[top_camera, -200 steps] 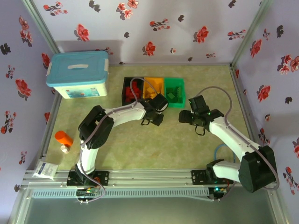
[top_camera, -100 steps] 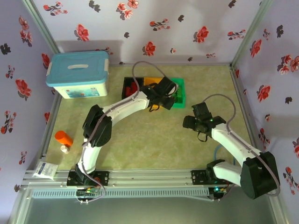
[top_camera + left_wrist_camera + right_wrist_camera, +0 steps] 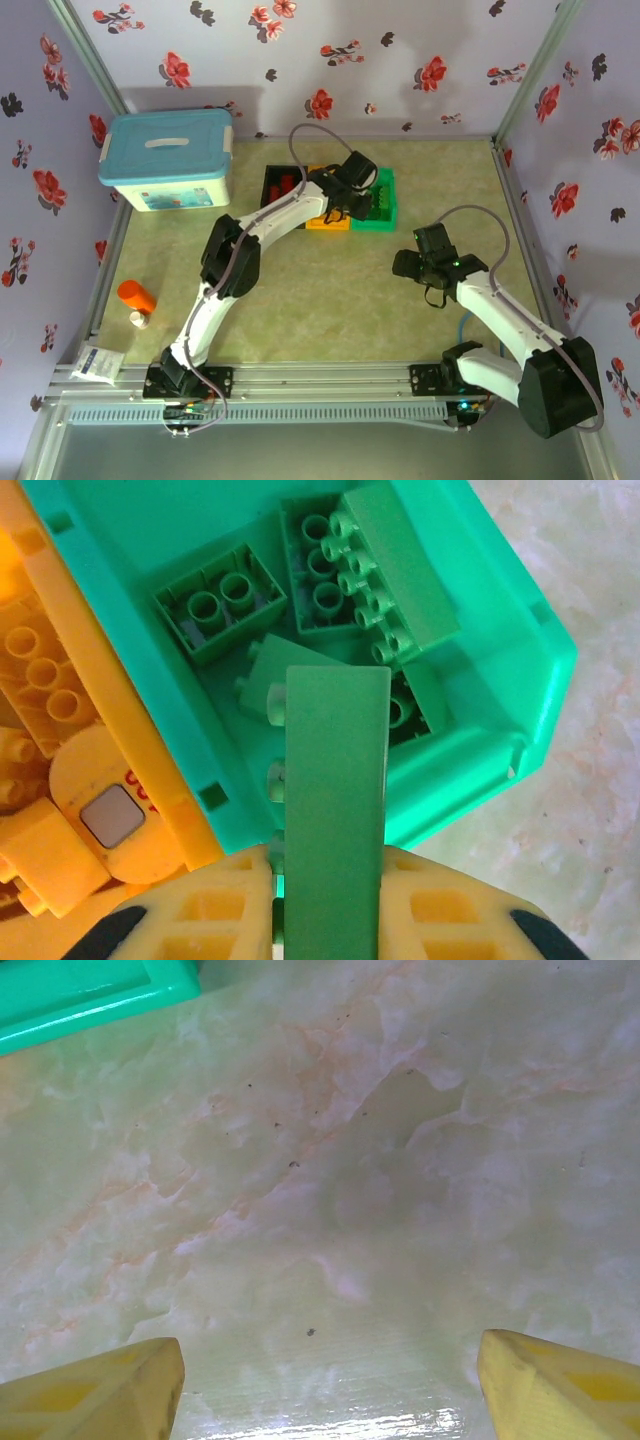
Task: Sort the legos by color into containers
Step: Place the lego in the container.
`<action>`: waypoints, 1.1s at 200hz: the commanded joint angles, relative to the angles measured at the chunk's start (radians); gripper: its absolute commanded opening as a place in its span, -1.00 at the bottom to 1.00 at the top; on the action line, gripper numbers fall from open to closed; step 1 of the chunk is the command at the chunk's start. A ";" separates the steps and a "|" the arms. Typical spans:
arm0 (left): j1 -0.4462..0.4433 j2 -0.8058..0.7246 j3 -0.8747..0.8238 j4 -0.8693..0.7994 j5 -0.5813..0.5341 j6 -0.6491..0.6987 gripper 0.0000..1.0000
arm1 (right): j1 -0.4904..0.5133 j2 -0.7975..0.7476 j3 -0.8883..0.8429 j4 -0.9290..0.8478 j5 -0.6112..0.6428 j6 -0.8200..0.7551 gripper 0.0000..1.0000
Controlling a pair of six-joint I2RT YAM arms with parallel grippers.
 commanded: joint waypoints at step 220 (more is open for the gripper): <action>0.052 -0.314 -0.206 0.173 -0.078 0.012 0.26 | -0.007 -0.059 0.062 -0.066 0.036 -0.032 0.71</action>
